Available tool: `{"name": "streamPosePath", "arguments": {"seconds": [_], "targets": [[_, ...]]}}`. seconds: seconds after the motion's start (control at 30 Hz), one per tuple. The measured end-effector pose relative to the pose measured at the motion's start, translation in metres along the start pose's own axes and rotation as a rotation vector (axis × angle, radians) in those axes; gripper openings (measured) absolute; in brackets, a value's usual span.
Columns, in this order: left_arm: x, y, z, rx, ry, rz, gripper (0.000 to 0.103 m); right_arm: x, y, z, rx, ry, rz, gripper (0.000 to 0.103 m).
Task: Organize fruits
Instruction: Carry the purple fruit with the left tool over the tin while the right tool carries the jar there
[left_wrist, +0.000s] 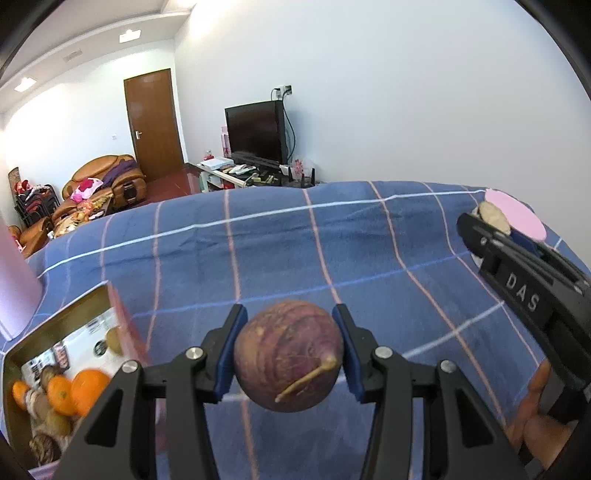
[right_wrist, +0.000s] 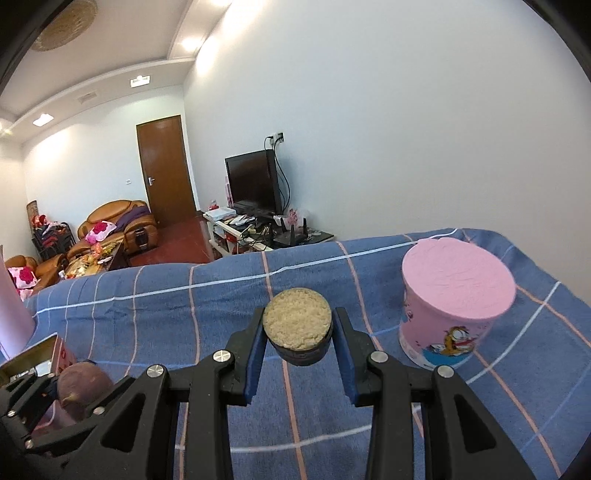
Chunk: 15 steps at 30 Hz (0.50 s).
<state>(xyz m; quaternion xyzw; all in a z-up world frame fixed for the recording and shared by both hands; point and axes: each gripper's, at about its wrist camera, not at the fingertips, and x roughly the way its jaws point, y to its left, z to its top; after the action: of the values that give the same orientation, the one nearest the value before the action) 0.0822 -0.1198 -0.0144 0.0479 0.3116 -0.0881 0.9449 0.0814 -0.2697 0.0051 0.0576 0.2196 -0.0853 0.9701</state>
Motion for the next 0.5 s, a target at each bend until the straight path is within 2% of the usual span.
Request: {"name": "streamPosePath", "arguments": {"seconds": [0.3,0.5], "targets": [[-0.033,0.020,-0.024,-0.004,-0.043,0.051,0.050,-0.049,0.007,-0.022,0.024,-0.023,0.000,0.037],[-0.053,0.035,-0.038,-0.004,-0.075,0.071,0.050,-0.072,0.025,-0.033,-0.010,-0.042,0.005,0.037]]}}
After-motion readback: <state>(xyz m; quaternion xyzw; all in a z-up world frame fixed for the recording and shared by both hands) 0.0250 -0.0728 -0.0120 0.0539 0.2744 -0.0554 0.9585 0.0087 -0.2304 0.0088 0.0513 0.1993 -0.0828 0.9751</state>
